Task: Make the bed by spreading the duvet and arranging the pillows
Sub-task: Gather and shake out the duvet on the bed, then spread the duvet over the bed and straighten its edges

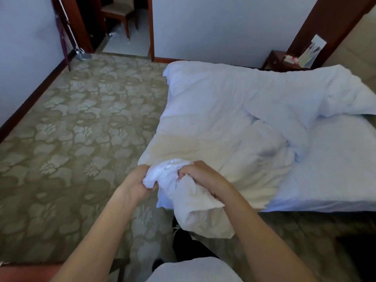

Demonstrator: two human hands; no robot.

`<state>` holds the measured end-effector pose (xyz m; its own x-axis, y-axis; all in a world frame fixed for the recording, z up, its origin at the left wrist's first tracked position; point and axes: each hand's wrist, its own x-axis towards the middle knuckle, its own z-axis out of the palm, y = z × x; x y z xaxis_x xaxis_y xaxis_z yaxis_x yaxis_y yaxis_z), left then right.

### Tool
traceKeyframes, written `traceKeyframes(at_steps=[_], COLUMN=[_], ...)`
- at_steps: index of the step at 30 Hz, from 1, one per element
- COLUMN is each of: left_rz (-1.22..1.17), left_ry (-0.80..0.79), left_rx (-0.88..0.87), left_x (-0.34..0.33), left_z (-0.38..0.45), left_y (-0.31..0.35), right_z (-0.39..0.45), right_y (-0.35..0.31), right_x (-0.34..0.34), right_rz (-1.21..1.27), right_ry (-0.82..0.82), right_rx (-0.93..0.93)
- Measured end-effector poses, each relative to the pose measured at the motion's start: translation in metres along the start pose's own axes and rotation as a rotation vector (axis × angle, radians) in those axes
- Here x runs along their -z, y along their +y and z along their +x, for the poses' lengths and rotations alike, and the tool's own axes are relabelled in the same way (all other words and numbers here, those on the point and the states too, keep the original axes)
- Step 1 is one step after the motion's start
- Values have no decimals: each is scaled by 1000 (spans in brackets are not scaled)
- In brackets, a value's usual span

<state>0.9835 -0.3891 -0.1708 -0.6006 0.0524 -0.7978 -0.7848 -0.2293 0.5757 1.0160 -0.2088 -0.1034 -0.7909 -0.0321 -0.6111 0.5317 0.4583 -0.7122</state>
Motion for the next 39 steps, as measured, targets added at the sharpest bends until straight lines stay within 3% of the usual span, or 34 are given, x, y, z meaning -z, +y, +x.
traceKeyframes(at_steps=[6,9,11,15,18,22,25,27,30,39], left_rz=[25,-121,-224,-63,31,4,29,201,463,755], left_ry=[-65,-94,-166,-187,-57,159,299,432,515,41], left_rx=[-138,-114,-98,-106,-174,-259,-321,-343,-386,-362], left_x=[-23,-13,-6,0,23,50,52,45,6,-227], left_z=[-17,-22,-24,-30,-35,-29,-18,-6,5,35], left_y=[0,-7,-13,-20,-17,-18,-22,-31,-50,-107], right_z=[-25,-31,-32,-29,-25,-11,6,17,31,34], right_y=[17,19,17,13,15,22,35,47,67,191], right_x=[11,2,-6,-43,-82,-114,-114,-99,-57,178], right_rz=[83,85,26,-188,-413,-407,-437,-397,-252,-129], right_ry=[91,132,155,108,72,82,-86,-130,-32,243], right_rx=[15,54,83,133,230,380,398,393,350,108])
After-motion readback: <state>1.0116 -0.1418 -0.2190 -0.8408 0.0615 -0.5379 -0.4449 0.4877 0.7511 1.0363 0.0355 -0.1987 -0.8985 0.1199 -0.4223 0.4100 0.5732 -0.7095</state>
